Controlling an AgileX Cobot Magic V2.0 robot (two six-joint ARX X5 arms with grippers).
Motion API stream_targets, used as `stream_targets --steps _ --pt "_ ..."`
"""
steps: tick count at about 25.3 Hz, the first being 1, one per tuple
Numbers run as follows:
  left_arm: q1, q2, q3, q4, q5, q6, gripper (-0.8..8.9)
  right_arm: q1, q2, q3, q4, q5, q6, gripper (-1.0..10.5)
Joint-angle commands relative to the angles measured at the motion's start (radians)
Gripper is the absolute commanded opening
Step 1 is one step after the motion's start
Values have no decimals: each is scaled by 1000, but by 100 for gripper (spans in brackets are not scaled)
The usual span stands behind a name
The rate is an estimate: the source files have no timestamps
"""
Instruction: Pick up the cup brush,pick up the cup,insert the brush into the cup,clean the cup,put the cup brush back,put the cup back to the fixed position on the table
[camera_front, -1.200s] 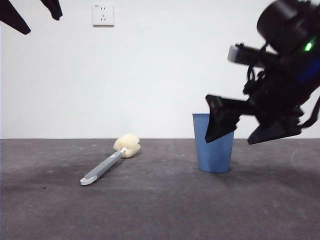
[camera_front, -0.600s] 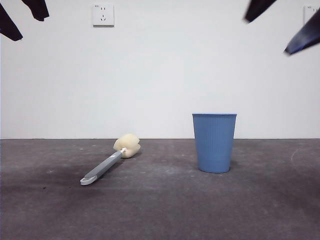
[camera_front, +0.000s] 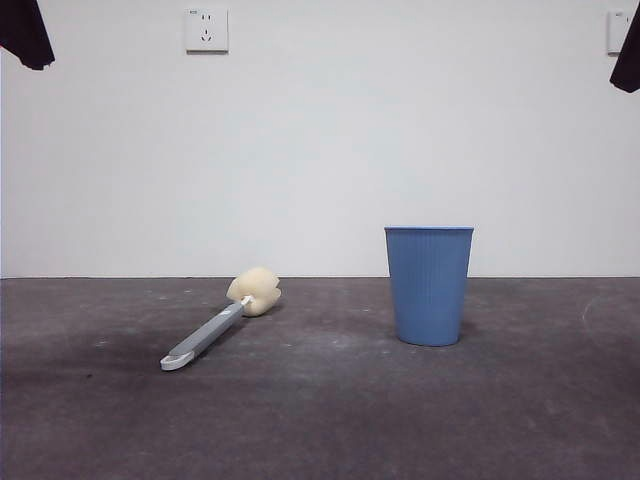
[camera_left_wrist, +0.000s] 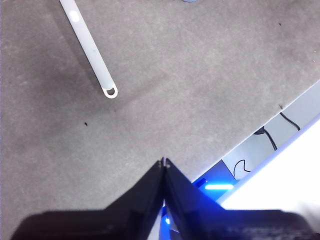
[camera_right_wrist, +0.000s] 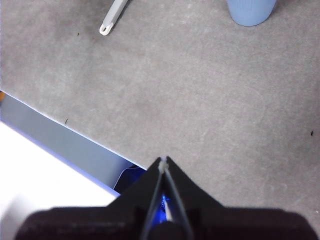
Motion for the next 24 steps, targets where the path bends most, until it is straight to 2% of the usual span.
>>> stream_targets --steps 1,8,9,11,13,15,18,20,24 --pt "1 -1 -5 19 -2 12 -3 2 0 2 6 3 9 1" --pt "6 -19 -5 106 -5 13 -3 2 0 2 6 3 9 1" --pt "24 -35 -5 132 -19 39 -3 2 0 2 6 3 9 1" --pt "94 -88 -7 283 -52 40 -3 2 0 2 6 3 9 1" --pt "195 -169 -32 517 -47 42 -3 2 0 2 6 3 10 1" --pt "294 -265 -108 729 -48 51 -3 2 0 2 6 3 9 1" --pt "420 -439 -307 949 -51 100 -3 2 0 2 6 3 9 1" --pt "483 -555 -460 999 -56 117 -3 2 0 2 6 3 9 1" --pt "537 -690 -658 1024 -56 117 -3 2 0 2 6 3 9 1"
